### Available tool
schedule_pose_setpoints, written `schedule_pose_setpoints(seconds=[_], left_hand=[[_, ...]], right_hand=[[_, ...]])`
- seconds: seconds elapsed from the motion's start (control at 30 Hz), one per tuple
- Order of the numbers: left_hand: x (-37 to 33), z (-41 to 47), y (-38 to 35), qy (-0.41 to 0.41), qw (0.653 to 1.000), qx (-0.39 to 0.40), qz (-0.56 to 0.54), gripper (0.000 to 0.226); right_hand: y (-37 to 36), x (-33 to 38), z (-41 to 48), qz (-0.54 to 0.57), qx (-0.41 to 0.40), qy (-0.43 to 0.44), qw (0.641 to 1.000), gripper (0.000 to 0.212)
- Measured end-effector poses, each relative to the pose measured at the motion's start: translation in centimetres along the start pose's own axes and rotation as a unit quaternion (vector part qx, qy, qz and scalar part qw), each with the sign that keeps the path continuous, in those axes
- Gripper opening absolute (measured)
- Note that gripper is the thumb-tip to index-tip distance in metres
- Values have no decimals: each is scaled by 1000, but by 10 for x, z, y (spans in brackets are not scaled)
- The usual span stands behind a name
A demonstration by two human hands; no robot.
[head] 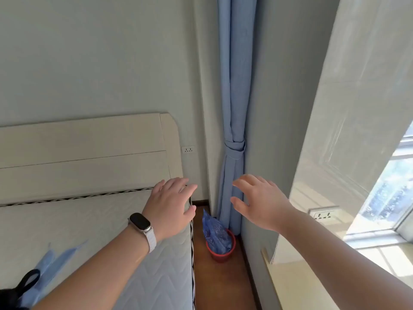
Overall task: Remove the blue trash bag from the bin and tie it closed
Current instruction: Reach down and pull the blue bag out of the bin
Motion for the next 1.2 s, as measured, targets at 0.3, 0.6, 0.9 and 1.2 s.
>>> schedule_pose_setpoints(seconds=[0.3, 0.6, 0.9, 1.2], left_hand=[[-59, 62, -18, 0, 1000, -2, 8, 55], [-59, 71, -19, 6, 1000, 21, 12, 50], [-32, 88, -50, 11, 999, 45, -3, 53], [37, 172, -118, -12, 997, 52, -48, 56]], right_hand=[[2, -75, 14, 23, 20, 20, 999, 48], [-7, -85, 40, 83, 33, 34, 995, 48], [-40, -85, 65, 85, 58, 20, 994, 48], [-97, -93, 153, 111, 72, -40, 990, 47]])
Point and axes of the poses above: each hand's wrist, its own z-axis towards the middle knuckle, its own y-axis out of the back of the hand, x = y × z, the point moved 1 cm from there along z, towards the middle knuckle
